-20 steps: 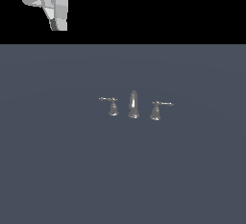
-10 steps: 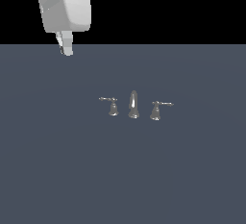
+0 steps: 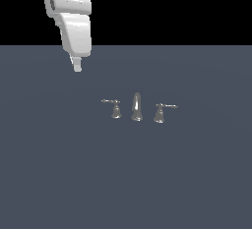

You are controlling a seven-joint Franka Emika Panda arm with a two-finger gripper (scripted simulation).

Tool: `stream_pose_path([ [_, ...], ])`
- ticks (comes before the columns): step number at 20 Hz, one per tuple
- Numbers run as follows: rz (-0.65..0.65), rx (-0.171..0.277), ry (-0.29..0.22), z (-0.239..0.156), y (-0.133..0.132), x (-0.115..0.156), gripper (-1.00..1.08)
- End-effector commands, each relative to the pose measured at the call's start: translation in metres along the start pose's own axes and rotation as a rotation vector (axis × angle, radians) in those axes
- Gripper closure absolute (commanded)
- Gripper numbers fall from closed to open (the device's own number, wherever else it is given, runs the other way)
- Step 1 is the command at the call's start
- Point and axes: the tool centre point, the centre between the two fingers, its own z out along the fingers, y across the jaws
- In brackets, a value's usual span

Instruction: Turn on the faucet by rotating a designated handle.

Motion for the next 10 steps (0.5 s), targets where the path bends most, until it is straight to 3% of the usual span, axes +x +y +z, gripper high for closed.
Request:
stream_pose_path([
  [1,0.048,0.000,0.001,0.011,-0.010,0.006,1.08],
  [10,0.238,-0.003,0.009,0.056,-0.045,0.037,1.08],
])
